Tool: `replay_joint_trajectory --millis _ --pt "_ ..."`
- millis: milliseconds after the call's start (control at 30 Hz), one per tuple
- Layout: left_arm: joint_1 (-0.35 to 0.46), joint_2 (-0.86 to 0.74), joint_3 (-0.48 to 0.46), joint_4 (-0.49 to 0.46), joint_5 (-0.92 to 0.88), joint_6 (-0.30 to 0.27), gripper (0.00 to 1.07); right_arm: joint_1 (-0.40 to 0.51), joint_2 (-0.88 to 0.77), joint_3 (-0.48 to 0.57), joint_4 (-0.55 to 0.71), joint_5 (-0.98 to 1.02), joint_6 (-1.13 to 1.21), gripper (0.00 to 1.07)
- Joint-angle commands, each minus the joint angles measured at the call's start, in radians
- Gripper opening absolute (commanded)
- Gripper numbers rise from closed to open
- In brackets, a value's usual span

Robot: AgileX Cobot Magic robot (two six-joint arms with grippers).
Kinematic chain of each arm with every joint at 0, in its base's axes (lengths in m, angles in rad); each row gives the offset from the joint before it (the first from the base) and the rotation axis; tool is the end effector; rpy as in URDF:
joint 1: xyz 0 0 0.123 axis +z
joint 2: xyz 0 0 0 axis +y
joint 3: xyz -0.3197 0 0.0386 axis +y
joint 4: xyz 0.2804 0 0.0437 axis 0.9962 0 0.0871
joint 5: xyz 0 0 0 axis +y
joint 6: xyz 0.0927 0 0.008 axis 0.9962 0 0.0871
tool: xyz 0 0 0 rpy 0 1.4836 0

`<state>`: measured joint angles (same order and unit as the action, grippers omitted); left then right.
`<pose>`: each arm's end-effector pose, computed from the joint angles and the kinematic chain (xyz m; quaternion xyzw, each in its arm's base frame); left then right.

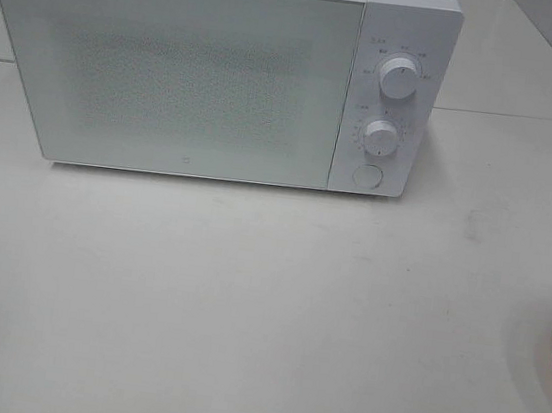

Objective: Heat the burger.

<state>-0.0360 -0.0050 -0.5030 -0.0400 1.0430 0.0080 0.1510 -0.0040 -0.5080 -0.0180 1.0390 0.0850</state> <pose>-0.0125 -0.0028 0.2943 0.0193 0.8461 -0.0274 0.5320 -0.0123 -0.0033 0.2961 -0.0276 0.8438 0.0541 0.5331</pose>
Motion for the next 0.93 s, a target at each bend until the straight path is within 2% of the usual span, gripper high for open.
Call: replay_joint_trajectory --millis 33,233,933 --pt "0.018 -0.026 0.004 -0.012 -0.006 -0.008 0.78 -0.008 -0.025 0.001 0.002 -0.001 -0.015 0.75" --pt "0.066 -0.026 0.004 -0.011 -0.006 -0.008 0.78 -0.008 -0.025 0.001 0.002 -0.001 -0.015 0.75" --pt "0.066 -0.025 0.004 -0.012 -0.006 -0.008 0.78 -0.008 -0.025 0.001 0.002 -0.001 -0.015 0.75"
